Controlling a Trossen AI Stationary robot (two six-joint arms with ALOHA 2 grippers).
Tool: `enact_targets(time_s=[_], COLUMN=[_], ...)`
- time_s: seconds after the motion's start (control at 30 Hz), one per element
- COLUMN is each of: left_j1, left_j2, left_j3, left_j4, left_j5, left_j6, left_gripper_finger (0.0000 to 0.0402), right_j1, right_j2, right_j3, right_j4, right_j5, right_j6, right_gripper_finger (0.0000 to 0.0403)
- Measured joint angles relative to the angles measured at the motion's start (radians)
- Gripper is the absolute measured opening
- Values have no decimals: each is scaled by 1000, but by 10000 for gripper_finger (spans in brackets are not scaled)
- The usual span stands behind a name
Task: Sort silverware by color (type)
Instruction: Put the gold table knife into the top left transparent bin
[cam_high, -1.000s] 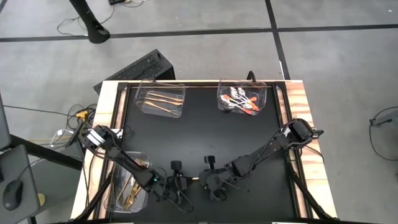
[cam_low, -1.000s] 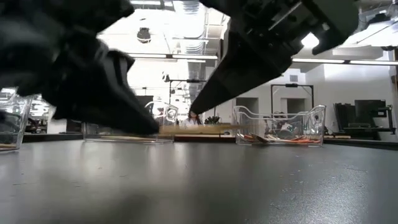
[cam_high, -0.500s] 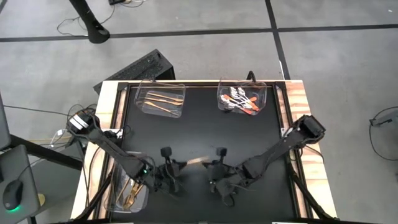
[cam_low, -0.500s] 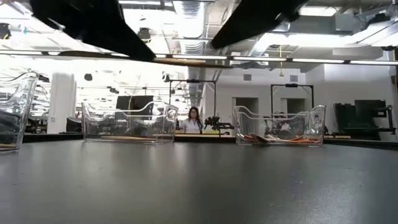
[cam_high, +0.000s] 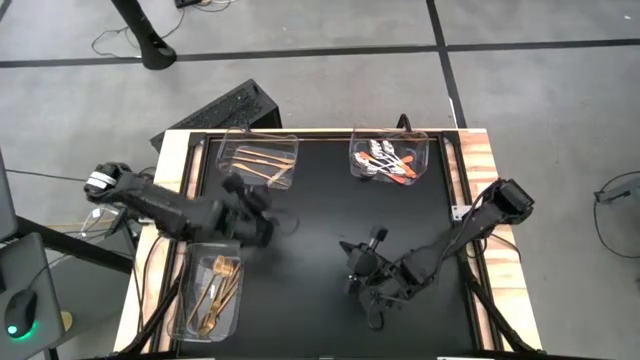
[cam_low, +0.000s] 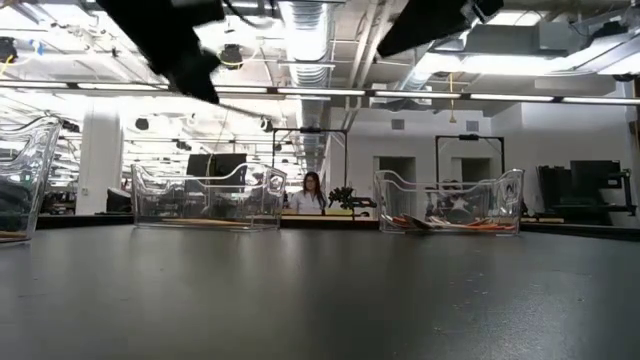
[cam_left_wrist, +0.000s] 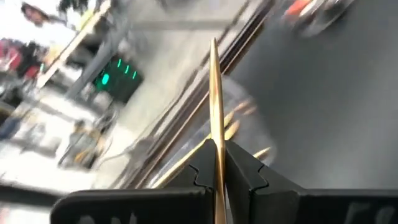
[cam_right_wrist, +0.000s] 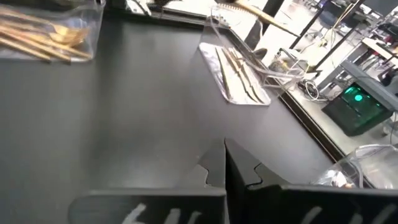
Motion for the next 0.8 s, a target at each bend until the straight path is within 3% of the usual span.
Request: enact_targets(time_s=[0.23, 0.33, 0.43, 0.53, 0.8], left_j1=[375, 496, 573, 634, 750], left_j2=[-47, -45, -31, -20, -10], left_j3=[0, 0, 0, 0, 0], left_j4=[35, 79, 160, 214, 255], left_j5=[296, 489, 608, 654, 699], left_j6=[463, 686, 836, 918, 902], left_gripper_finger=[0, 0, 0, 0, 15], right_j1=[0, 0, 0, 2, 2], right_j2=[37, 52, 52, 52, 52], right_j3=[-1, 0, -1, 0, 0], right_j4=[-45, -56, -84, -104, 25], right_j5=[-15, -25, -31, -33, -81], right_j6=[47, 65, 104, 134, 149], right_gripper_finger=[9, 9, 9, 9, 25])
